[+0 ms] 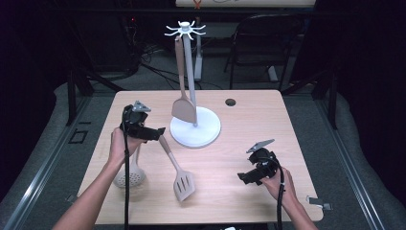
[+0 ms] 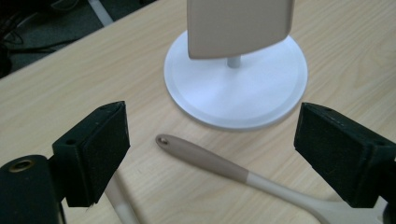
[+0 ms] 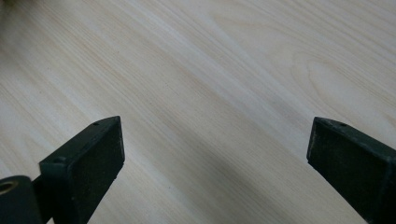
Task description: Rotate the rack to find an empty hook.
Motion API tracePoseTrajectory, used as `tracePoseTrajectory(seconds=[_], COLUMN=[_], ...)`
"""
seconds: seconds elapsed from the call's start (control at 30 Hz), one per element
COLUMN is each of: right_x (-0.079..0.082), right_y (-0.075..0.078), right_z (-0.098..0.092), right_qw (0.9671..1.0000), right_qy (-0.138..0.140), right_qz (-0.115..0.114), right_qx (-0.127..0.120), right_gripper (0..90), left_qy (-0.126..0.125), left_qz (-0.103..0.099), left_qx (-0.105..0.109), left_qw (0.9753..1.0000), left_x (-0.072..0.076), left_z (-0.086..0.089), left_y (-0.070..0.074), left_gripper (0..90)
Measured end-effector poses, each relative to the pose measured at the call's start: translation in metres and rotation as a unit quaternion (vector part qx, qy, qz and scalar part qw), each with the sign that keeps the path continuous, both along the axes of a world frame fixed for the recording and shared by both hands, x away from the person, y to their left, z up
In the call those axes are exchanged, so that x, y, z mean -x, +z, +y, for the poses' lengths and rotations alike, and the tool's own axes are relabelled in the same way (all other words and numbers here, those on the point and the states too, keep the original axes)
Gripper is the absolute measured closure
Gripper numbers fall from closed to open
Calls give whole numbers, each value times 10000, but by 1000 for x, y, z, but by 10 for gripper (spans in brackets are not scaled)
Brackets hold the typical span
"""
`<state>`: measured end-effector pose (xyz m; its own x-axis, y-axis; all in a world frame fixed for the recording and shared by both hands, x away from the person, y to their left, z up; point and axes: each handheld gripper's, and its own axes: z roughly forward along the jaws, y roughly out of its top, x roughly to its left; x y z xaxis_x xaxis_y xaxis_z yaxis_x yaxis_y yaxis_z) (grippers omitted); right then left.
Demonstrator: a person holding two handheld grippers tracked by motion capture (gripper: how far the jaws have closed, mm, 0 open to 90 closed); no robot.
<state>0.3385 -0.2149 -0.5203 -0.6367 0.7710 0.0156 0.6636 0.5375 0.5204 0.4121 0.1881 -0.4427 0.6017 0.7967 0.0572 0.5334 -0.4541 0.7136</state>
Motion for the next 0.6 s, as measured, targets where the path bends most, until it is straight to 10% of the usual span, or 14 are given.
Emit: tracePoseTrajectory(seconds=[0.27, 0.6], right_x=[1, 0], right_y=[-2, -3], right_z=[4, 8], right_qw=[10000, 9996], right_qy=[91, 228], right_qz=[27, 56], right_qx=[5, 147], right_gripper=[39, 40], left_qy=[62, 179], left_qz=[319, 478], left_qx=[-66, 59], left_qw=[9995, 9987], left_x=[10, 16], left_z=[-4, 13], left_y=[-34, -41], left_gripper=[48, 0])
